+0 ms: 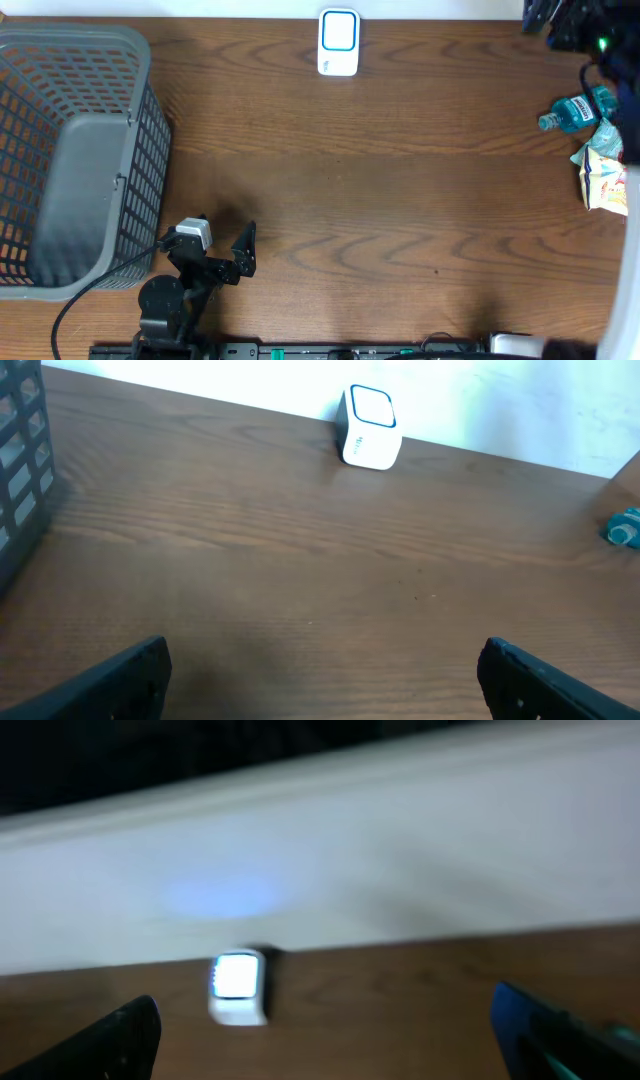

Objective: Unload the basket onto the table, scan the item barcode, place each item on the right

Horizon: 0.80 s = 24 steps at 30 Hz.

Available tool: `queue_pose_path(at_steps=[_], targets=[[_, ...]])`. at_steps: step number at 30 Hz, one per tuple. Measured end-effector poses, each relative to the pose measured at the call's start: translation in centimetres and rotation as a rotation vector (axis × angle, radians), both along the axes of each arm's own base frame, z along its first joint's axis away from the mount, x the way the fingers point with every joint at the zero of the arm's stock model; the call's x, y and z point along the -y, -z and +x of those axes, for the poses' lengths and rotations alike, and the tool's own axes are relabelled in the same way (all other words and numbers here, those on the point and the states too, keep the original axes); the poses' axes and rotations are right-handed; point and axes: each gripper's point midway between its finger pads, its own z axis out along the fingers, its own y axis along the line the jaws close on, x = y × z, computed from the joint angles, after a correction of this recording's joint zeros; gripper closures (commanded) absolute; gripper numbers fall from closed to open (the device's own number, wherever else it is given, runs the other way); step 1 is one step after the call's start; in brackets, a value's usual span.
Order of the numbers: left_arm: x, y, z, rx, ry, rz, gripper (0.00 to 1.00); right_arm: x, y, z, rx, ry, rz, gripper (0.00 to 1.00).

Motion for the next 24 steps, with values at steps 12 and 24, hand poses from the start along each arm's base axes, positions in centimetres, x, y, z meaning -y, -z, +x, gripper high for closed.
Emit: queue_pose_path(at_steps=[12,24], targets=[[0.0,0.0,0.0,0.000,0.000,0.000,0.02,-2.6,-4.8,-16.4,0.085,-0.079,0.007,0.01],[0.0,0.0,0.0,0.000,0.000,0.000,0.02,-2.4,2.2,-27.9,-0.176,-0.077,0.016,0.01]])
